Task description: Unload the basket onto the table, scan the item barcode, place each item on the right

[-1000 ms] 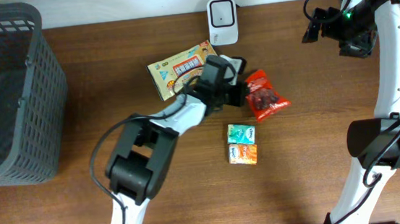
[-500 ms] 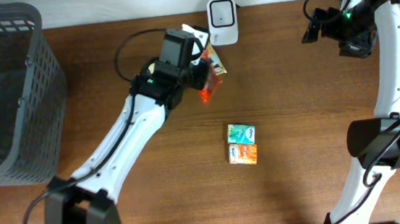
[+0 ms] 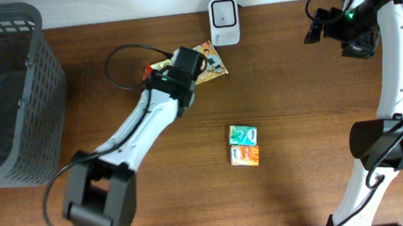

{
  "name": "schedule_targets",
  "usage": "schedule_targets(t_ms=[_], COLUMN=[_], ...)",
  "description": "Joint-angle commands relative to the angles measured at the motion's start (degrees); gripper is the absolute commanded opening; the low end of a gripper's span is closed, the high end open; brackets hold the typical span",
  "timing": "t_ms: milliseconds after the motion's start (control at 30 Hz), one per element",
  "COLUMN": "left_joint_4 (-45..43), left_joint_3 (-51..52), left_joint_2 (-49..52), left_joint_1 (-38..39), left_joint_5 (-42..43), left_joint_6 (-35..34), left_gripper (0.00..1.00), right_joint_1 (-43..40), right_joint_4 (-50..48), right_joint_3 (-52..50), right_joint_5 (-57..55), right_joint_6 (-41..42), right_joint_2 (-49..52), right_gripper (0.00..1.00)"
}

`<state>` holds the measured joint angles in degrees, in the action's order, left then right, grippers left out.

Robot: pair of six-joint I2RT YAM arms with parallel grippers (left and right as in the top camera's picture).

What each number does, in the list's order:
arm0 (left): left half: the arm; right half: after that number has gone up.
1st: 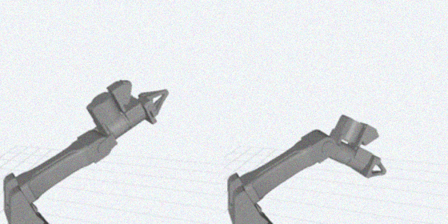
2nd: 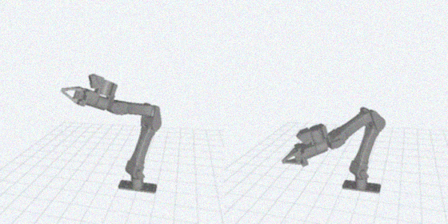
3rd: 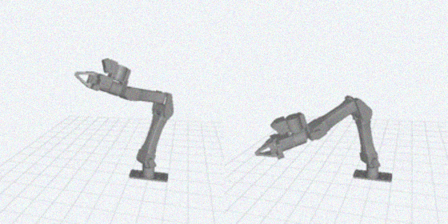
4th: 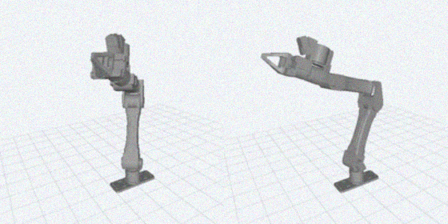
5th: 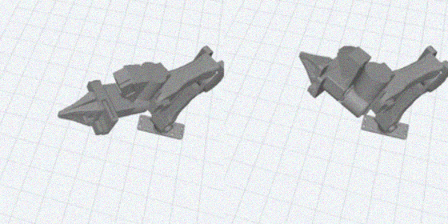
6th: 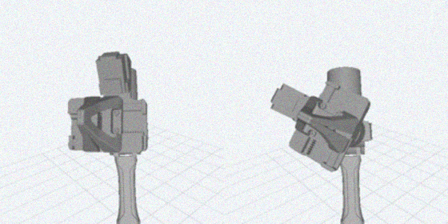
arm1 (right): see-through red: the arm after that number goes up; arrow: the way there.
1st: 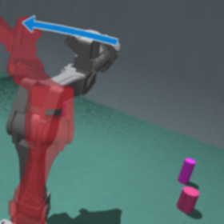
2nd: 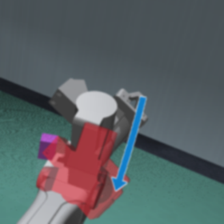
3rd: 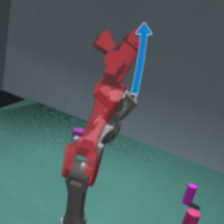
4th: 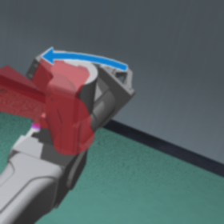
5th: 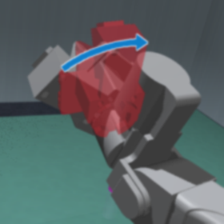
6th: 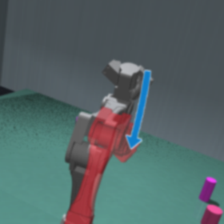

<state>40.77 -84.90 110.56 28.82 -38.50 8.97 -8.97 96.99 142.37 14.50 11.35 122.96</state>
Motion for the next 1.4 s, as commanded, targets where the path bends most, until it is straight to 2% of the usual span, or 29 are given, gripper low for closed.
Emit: schedule_targets(t_ms=[0, 100, 167, 267, 367, 433, 467, 533, 567, 667, 700, 800, 900, 933, 1100, 1233, 1367], left_joint_4=[0.4, 0.0, -1.0, -1.9, -1.4, 0.4, 2.6, 7.1, 9.8, 15.9, 17.4, 20.9, 21.6, 20.9, 17.6, 17.6, 18.2], left_joint_3=[0.7, 0.7, 0.6, -0.7, -3.2, -5.8, -8.5, -13.8, -17.0, -24.0, -25.5, -24.9, -21.3, -19.7, -14.5, -12.8, -12.9], left_joint_2=[4.7, 6.2, 6.2, 6.1, 6.0, 5.7, 5.3, 4.0, 3.2, 1.2, 0.7, 1.2, 3.6, 4.8, 10.3, 15.1, 15.5], left_joint_1=[3.8, 7.5, 9.3, 10.8, 10.5, 10.1, 9.6, 8.7, 8.0, 5.4, 4.1, -0.5, -3.3, -3.7, -2.6, -1.2, -1.2], left_joint_5=[-1.8, -0.9, 2.5, 16.4, 26.4, 30.2, 31.8, 33.4, 33.9, 34.7, 34.6, 35.0, 41.8, 44.4, 51.6, 50.1, 50.1], left_joint_6=[-2.8, -5.4, -7.1, -7.5, -10.6, -11.2, -11.2, -11.2, -11.2, -11.2, -11.1, -11.2, -11.4, -11.4, -11.4, -11.4, -11.4], left_gripper=[0.0, 0.0, 0.0, 0.0, 0.01, 0.31, 0.31, 0.55, 0.64, 0.73, 0.72, 0.28, 0.03, 0.0, 0.0, 0.0, 0.0], right_joint_1=[0.3, 0.3, 0.3, 0.3, 0.3, 0.3, 0.3, 0.3, 0.3, 0.3, 0.3, 0.3, 0.3, 0.3, 0.3, 0.3, 0.3], right_joint_4=[0.3, 0.1, 0.1, 0.1, 0.1, 0.1, 0.1, 0.1, 0.1, 0.1, 0.1, 0.1, 0.1, 0.1, 0.1, 0.1, 0.1], right_joint_3=[-0.1, -0.1, -0.1, -0.1, -0.1, -0.1, -0.1, -0.1, -0.1, -0.1, -0.1, -0.1, -0.1, -0.1, -0.1, -0.1, -0.1], right_joint_5=[0.3, 0.3, 0.3, 0.3, 0.3, 0.3, 0.3, 0.3, 0.3, 0.3, 0.3, 0.3, 0.3, 0.3, 0.3, 0.3, 0.3], right_joint_6=[-0.6, -0.6, -0.6, -0.6, -0.6, -0.6, -0.6, -0.6, -0.6, -0.6, -0.6, -0.6, -0.6, -0.6, -0.6, -0.6, -0.6], right_joint_2=[0.2, 0.2, 0.2, 0.2, 0.2, 0.2, 0.2, 0.2, 0.2, 0.2, 0.2, 0.2, 0.2, 0.2, 0.2, 0.2, 0.2], right_gripper=[0.98, 0.99, 0.98, 0.98, 0.99, 0.98, 0.98, 0.98, 0.98, 0.98, 0.98, 0.98, 0.98, 0.98, 0.98, 0.98, 0.98])
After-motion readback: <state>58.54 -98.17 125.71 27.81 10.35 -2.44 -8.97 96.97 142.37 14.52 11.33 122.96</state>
